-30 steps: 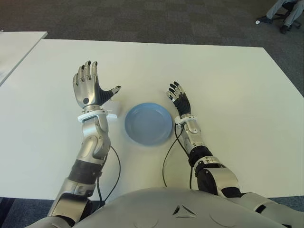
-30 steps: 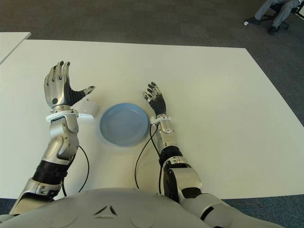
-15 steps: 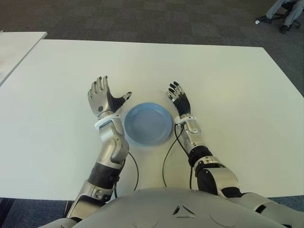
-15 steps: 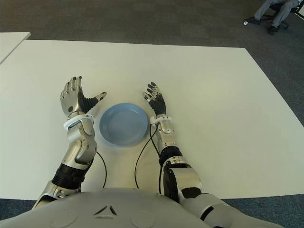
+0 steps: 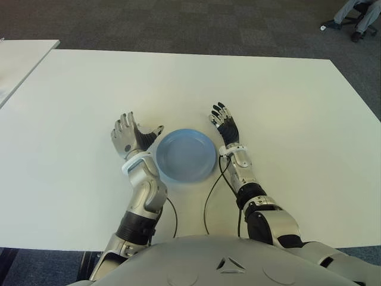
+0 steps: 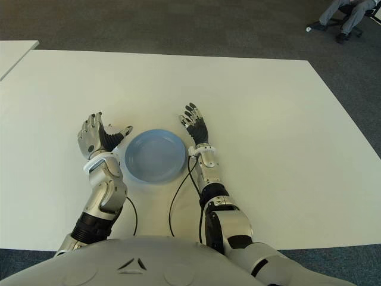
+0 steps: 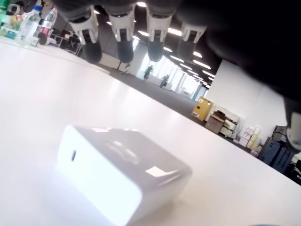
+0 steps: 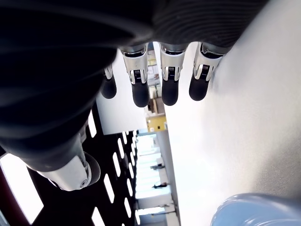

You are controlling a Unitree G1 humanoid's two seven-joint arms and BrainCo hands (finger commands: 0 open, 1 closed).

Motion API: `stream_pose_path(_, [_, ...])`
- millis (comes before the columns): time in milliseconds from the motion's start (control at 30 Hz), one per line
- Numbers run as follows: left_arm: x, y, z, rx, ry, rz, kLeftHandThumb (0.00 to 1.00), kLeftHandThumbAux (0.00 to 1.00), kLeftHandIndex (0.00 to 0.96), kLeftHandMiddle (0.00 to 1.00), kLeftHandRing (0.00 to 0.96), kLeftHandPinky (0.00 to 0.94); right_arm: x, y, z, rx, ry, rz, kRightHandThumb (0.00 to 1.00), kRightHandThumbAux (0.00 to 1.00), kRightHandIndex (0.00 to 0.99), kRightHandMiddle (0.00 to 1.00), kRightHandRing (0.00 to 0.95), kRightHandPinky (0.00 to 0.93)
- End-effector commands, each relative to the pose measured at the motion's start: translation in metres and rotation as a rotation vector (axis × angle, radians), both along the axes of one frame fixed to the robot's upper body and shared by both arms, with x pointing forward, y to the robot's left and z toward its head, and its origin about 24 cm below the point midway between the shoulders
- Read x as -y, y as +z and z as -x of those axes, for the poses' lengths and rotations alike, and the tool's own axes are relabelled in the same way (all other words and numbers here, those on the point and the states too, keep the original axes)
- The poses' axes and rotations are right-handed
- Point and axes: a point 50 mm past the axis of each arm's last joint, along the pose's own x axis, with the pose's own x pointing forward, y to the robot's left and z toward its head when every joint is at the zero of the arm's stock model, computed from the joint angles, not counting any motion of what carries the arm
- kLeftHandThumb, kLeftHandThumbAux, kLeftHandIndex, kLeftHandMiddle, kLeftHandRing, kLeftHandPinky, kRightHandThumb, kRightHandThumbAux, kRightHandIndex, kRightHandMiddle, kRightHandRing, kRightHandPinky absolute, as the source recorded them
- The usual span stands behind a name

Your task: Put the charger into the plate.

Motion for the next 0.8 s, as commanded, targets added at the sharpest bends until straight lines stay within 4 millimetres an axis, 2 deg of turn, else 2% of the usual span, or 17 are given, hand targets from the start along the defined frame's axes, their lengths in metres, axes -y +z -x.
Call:
stream_pose_path(33, [0.007, -0.011, 0.006, -0.059, -0.008, 0.038, 0.165, 0.373, 0.000, 0.000, 0.000, 0.000, 0.003, -0.016, 0.009, -0.094, -0.009, 0.000, 0.040, 0.682, 0.036, 0.134, 0.099, 0.078])
stream_pose_path(800, [0.007, -0.024, 0.023, -0.127, 0.002, 0.048, 0.132, 0.391, 0.000, 0.000, 0.000, 0.033, 0.003, -0.016, 0.009, -0.092, -0.010, -0.009, 0.053, 0.677, 0.048, 0.134, 0.101, 0.088])
